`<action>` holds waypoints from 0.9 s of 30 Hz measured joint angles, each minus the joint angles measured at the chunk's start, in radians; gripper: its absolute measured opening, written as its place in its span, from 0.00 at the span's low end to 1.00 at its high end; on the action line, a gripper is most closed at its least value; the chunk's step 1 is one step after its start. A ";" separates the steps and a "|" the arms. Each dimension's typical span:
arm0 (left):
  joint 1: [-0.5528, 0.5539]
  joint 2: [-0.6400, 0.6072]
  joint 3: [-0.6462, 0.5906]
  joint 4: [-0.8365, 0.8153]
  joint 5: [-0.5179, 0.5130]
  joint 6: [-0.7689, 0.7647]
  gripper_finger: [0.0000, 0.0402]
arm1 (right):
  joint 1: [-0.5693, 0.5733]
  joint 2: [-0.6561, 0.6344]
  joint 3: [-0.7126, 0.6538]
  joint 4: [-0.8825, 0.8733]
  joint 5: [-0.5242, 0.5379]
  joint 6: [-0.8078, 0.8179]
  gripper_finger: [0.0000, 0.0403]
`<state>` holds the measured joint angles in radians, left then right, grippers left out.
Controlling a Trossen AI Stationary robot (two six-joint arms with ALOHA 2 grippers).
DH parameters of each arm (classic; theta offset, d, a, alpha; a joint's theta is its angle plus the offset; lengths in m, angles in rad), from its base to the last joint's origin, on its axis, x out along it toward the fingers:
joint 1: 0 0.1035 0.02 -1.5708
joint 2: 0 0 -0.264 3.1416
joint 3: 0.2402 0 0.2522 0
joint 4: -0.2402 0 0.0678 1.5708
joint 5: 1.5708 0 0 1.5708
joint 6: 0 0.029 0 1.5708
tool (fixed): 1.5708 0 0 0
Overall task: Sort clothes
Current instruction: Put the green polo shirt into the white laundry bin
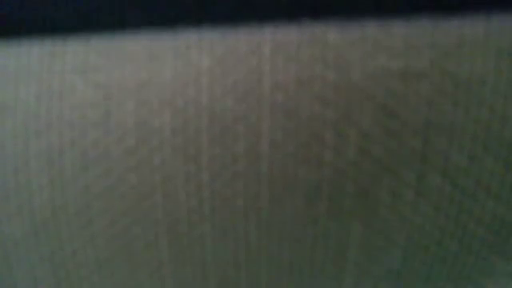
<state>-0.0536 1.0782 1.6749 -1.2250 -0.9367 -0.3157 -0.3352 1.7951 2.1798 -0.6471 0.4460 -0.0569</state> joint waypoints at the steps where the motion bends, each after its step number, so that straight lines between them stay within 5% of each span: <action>1: 0.000 0.000 0.000 -0.004 0.000 0.000 0.36 | -0.002 0.007 0.000 -0.025 0.000 0.008 0.04; 14: 0.000 0.003 -0.002 -0.009 0.000 -0.008 0.36 | -0.038 0.074 -0.001 -0.308 -0.147 0.112 0.04; 27: 0.000 0.003 -0.002 -0.013 0.003 -0.029 0.36 | -0.050 0.194 -0.003 -0.319 -0.333 0.149 0.04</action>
<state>-0.0535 1.0813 1.6733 -1.2381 -0.9333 -0.3450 -0.3847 1.9888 2.1773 -0.9665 0.1129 0.0920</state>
